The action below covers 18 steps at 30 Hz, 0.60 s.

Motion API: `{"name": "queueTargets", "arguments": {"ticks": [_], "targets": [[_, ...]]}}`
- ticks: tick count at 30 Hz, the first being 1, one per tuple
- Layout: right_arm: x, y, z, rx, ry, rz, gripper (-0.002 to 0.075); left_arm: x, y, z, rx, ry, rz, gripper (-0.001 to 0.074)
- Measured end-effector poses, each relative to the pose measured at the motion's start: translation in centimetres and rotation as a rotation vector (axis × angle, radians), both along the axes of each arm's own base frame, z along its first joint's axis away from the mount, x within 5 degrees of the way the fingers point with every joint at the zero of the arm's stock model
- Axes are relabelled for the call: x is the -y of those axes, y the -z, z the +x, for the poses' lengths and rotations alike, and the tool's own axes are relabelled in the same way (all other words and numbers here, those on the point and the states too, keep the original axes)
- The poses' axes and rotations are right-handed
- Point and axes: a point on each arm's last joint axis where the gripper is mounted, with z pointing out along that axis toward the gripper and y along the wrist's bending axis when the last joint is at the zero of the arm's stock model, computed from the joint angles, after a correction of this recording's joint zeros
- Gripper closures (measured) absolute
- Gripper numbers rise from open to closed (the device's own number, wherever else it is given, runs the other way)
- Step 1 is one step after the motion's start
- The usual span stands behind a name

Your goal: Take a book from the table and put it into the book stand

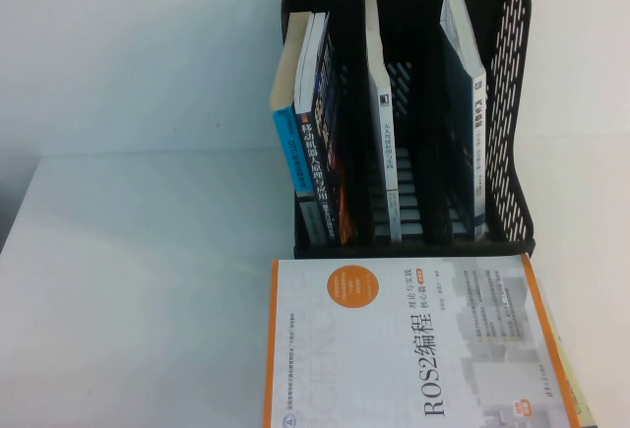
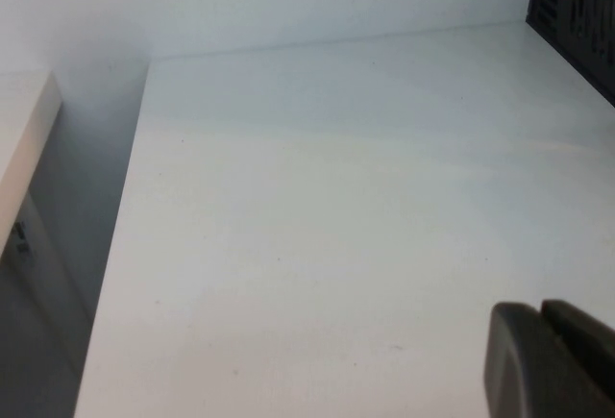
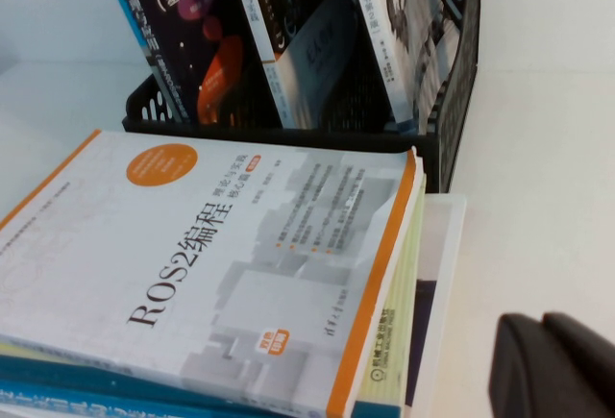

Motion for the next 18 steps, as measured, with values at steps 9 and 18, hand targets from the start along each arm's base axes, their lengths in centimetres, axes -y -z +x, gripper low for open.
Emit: {"name": "queueTargets", "arguments": {"ticks": [9, 18], "targets": [[0.00, 0.00, 0.00, 0.000, 0.000, 0.000, 0.0729, 0.00, 0.03, -0.01, -0.003, 0.000, 0.001, 0.0737], [0.00, 0.00, 0.00, 0.000, 0.000, 0.000, 0.0729, 0.00, 0.06, -0.02, -0.007, 0.000, 0.001, 0.0737]]}}
